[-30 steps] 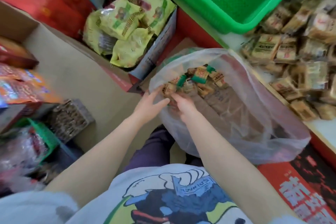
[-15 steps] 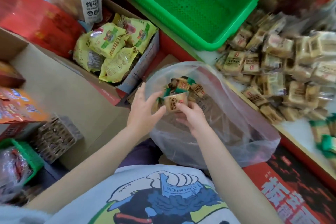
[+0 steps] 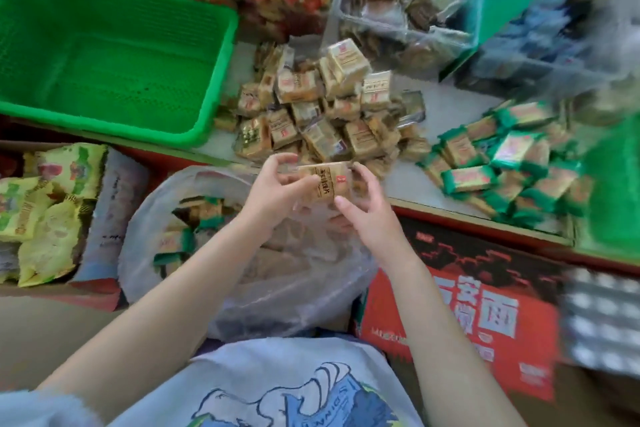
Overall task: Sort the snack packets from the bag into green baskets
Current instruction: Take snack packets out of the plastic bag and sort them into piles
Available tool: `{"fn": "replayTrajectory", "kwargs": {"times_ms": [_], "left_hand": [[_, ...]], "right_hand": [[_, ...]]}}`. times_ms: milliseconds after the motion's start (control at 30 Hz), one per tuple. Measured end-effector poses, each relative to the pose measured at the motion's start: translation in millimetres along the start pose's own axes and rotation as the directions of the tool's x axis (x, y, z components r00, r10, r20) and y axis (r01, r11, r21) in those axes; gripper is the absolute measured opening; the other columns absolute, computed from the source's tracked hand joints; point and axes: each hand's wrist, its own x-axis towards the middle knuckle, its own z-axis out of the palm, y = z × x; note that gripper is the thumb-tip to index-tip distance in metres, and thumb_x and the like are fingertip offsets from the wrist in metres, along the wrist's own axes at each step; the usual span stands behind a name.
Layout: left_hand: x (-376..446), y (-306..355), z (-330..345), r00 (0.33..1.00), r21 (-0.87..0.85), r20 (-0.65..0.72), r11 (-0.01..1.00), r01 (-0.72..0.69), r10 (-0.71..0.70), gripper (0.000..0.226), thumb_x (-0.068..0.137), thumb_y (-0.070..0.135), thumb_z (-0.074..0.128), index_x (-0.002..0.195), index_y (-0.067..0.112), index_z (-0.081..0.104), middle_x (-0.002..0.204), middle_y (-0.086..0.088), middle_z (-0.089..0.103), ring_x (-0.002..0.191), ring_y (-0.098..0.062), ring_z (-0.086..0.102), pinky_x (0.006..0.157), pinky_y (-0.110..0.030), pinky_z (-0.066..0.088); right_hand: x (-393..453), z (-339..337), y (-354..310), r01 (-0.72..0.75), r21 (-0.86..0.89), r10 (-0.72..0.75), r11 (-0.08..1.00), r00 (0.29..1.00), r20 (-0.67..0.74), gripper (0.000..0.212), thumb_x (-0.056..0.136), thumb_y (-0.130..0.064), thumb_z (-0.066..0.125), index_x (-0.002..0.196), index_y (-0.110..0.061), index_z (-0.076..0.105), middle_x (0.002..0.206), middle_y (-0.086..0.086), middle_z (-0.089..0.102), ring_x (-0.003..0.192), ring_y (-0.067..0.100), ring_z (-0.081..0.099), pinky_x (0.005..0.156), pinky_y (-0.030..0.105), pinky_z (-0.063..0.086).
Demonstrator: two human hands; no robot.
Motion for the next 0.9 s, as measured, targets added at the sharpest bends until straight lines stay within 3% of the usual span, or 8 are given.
{"fn": "replayTrajectory", "kwargs": {"times_ms": [67,167,233,300,400,500,733,900], "left_hand": [[12.4,9.2,23.6,0.994,0.154,0.107,0.987,-0.037,0.020,0.045,0.090,0.025,0.074,0.128,0.024,0.051,0.110,-0.009,0.069,0.070,-0.016,0.067,0.054,-0.031,0.056],[28.7,22.6,54.2,0.955,0.443,0.294,0.881,-0.169,0.035,0.048,0.092,0.028,0.070,0.135,0.022,0.048,0.104,-0.006,0.068,0.067,-0.008,0.059,0.047,-0.015,0.043],[37.5,29.3,72.9,0.949,0.470,0.309,0.856,-0.214,0.068,0.044,0.093,0.034,0.068,0.132,0.024,0.051,0.105,-0.005,0.068,0.075,-0.008,0.061,0.055,-0.016,0.044],[49.5,29.3,86.0,0.965,0.485,0.227,0.843,-0.232,0.134,0.041,0.094,0.042,0.063,0.132,0.027,0.053,0.117,-0.005,0.063,0.103,-0.018,0.063,0.075,-0.027,0.050],[70.1,18.1,86.6,0.980,0.854,0.125,0.485,-0.187,0.157,0.056,0.098,0.048,0.050,0.148,0.026,0.038,0.157,-0.013,0.028,0.146,-0.029,0.024,0.112,-0.048,0.030],[79.9,6.5,78.0,0.989,0.963,0.104,0.239,-0.127,0.107,0.069,0.099,0.051,0.046,0.156,0.022,0.022,0.167,-0.015,0.001,0.153,-0.032,0.000,0.118,-0.054,0.019],[84.2,-3.9,70.5,0.980,0.966,0.142,0.196,-0.168,0.141,0.074,0.097,0.054,0.047,0.158,0.026,0.015,0.167,-0.012,-0.004,0.154,-0.029,-0.005,0.118,-0.054,0.021],[84.1,-0.6,62.6,0.974,0.951,0.201,0.220,-0.219,0.100,0.077,0.097,0.054,0.049,0.160,0.028,0.013,0.168,-0.009,-0.009,0.154,-0.026,-0.007,0.119,-0.053,0.021]], "right_hand": [[-2.6,-29.7,0.3,0.053,-0.186,-0.061,0.981,0.997,-0.037,0.073,0.092,-0.022,0.072,0.148,-0.047,0.032,0.116,-0.028,0.054,0.095,-0.014,0.056,0.083,0.014,0.048],[1.9,-64.4,0.8,0.054,-0.449,-0.055,0.892,0.998,0.010,0.060,0.083,-0.025,0.080,0.132,-0.042,0.049,0.082,-0.020,0.058,0.069,-0.005,0.054,0.068,0.025,0.047],[7.8,-78.6,-0.7,0.024,-0.507,-0.042,0.861,0.999,-0.023,0.046,0.081,-0.031,0.081,0.117,-0.042,0.055,0.072,-0.016,0.059,0.064,0.000,0.054,0.062,0.026,0.045],[19.6,-91.8,-1.8,0.014,-0.485,-0.086,0.874,0.988,-0.126,0.038,0.081,-0.030,0.080,0.111,-0.037,0.058,0.079,-0.016,0.063,0.070,0.000,0.058,0.061,0.024,0.044],[56.3,-115.2,-2.3,-0.092,-0.376,-0.055,0.922,0.931,-0.361,0.027,0.082,-0.037,0.076,0.102,-0.029,0.059,0.091,-0.014,0.066,0.083,0.012,0.065,0.073,0.032,0.055],[104.8,-127.3,-11.8,-0.145,-0.218,0.008,0.965,0.849,-0.528,0.030,0.083,-0.043,0.072,0.104,-0.026,0.061,0.098,-0.010,0.068,0.088,0.018,0.069,0.078,0.042,0.060],[156.4,-111.6,-29.2,-0.279,-0.353,0.169,0.893,0.935,-0.312,0.033,0.097,-0.039,0.058,0.121,-0.017,0.055,0.106,0.006,0.068,0.062,0.015,0.068,0.041,0.020,0.047],[132.3,-105.7,-22.4,-0.220,-0.349,0.076,0.911,0.921,-0.381,0.024,0.096,-0.034,0.056,0.119,-0.027,0.051,0.104,0.008,0.072,0.073,0.019,0.069,0.055,0.026,0.056]]}}
